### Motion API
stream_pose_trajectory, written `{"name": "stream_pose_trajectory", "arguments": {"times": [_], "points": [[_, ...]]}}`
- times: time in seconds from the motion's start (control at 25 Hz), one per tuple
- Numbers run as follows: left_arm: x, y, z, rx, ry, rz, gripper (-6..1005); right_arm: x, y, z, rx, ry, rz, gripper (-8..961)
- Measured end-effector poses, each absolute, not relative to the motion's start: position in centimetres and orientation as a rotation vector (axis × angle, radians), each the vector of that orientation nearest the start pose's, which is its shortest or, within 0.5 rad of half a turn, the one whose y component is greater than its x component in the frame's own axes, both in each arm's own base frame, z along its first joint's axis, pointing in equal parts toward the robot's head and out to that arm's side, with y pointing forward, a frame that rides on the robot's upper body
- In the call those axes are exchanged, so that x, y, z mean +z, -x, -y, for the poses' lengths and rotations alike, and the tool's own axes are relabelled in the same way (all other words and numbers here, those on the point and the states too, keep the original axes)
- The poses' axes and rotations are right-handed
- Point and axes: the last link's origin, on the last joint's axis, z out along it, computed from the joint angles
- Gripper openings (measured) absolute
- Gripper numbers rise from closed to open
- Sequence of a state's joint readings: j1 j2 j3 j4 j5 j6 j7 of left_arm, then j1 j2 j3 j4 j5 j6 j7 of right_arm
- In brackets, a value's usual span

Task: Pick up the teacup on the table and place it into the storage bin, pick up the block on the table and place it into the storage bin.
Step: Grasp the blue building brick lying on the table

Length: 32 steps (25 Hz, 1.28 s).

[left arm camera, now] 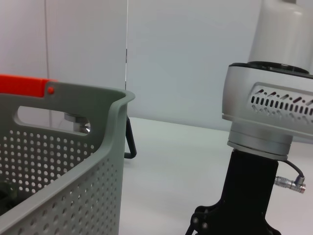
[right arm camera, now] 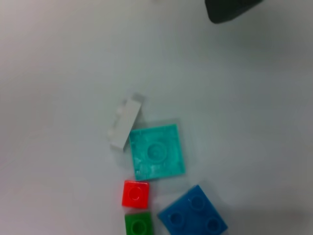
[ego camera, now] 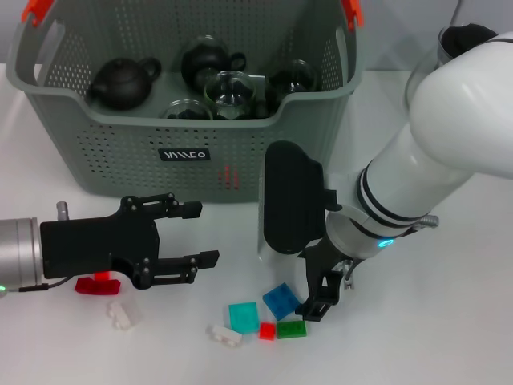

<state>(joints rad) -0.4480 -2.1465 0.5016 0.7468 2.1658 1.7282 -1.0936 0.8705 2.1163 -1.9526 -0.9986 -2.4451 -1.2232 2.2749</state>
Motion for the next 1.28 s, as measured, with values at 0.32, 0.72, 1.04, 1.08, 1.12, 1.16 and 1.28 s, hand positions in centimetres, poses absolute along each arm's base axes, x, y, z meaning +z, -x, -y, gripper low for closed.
{"name": "stream_pose_trajectory", "arguments": {"times": [0.32, 0.72, 1.04, 1.08, 1.12, 1.16, 1.28], "points": [[0.0, 28.1, -28.7, -0.68, 2.756, 0.327, 753, -13.4, -12.7, -33.5, -0.806, 2.931, 0.092, 912], [0.0, 28.2, -28.7, -0.68, 2.752, 0.327, 753, -13.8, -12.0, -33.2, -0.78, 2.956, 0.101, 912], [0.1, 28.2, -28.8, -0.683, 2.74, 0.328, 753, -13.9, -11.9, -33.1, -0.788, 2.957, 0.116, 912], [0.1, 28.2, -28.8, -0.683, 2.74, 0.328, 753, -13.9, -11.8, -33.1, -0.788, 2.957, 0.118, 912], [0.1, 28.2, -28.8, -0.683, 2.74, 0.328, 753, -13.9, -11.8, -33.1, -0.787, 2.958, 0.118, 912], [0.1, 28.2, -28.8, -0.683, 2.74, 0.328, 753, -13.9, -11.8, -33.1, -0.786, 2.959, 0.119, 912], [0.1, 28.2, -28.8, -0.683, 2.74, 0.329, 752, -14.0, -11.7, -33.0, -0.778, 2.965, 0.115, 912]]}}
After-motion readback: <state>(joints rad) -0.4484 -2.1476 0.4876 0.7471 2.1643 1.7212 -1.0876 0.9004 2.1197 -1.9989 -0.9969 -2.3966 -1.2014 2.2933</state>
